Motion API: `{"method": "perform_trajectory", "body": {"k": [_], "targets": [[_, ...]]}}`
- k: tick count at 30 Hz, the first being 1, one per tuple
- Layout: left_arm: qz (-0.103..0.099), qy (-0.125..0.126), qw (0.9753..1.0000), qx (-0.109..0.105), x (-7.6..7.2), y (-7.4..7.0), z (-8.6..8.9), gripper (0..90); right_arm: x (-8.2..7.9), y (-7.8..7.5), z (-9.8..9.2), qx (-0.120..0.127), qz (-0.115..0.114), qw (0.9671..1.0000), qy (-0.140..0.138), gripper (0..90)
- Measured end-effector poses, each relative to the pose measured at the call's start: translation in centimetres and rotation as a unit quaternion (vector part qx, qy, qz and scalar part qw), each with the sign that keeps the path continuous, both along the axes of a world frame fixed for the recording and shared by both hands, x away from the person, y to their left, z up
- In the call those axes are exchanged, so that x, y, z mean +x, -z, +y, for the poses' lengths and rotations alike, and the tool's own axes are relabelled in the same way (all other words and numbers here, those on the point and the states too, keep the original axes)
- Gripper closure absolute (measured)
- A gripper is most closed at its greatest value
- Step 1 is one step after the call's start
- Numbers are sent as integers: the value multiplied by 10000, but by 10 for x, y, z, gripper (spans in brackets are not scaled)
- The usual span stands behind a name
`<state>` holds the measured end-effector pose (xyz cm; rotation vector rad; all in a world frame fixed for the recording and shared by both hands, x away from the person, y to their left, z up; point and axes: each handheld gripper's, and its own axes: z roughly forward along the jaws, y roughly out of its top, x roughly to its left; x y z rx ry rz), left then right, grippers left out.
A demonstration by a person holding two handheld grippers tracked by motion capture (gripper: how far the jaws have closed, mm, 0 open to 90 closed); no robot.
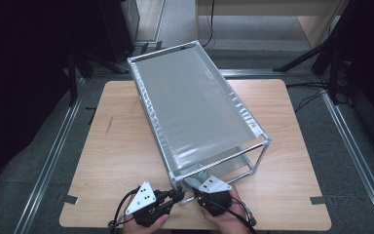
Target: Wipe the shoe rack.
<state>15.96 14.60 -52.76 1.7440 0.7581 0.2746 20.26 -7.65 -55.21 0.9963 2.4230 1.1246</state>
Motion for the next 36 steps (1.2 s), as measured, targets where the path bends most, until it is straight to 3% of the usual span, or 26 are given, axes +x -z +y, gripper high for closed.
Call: {"method": "perform_trajectory", "body": {"k": [3, 4, 7, 9, 11, 13, 16, 21, 24, 26, 29, 32, 35, 36], "targets": [[-20, 12, 10000, 30, -1, 0, -2, 793, 4, -1, -8, 136, 148, 9998, -1, 767], [-18, 16, 10000, 37, 0, 0, -2, 793, 9, -1, -23, 142, 69, 9995, 263, 778], [-17, 23, 10000, 38, 0, 0, -2, 793, 17, -2, -45, 43, -24, 9979, 651, 781], [-11, 21, 10000, 36, 0, 0, -2, 793, 24, -3, -61, -174, -210, 9943, 1033, 784], [-13, 19, 10000, 34, 0, 0, -2, 793, 30, -3, -77, -96, -190, 9913, 1299, 784], [-11, 18, 10000, 30, 0, 0, -3, 793, 34, -3, -87, -105, -226, 9889, 1467, 784], [-4, 19, 10000, 20, 0, 0, -3, 792, 35, -2, -88, -34, -200, 9879, 1535, 785], [-1, 14, 10000, 14, 0, 0, -3, 792, 25, 2, -63, 22, -226, 9930, 1155, 784], [1, 14, 10000, 14, 0, 0, -3, 792, 13, 3, -38, 62, -214, 9968, 774, 781], [5, 24, 10000, 14, 0, 0, -3, 792, 3, 3, -17, 196, -62, 9991, 383, 772], [-8, 73, 10000, 37, -1, 0, -4, 792, -11, 4, 7, 184, -111, 9997, -114, 764], [-5, 69, 10000, 32, -1, 0, -4, 793, -15, 4, 14, 155, -127, 9995, -229, 765], [-7, 63, 10000, 40, -1, 0, -4, 793, -10, 3, 8, 287, 50, 9993, -224, 767], [-4, 64, 10000, 43, -1, 0, -4, 793, -4, 1, -3, 178, 32, 9998, -36, 770]]}}
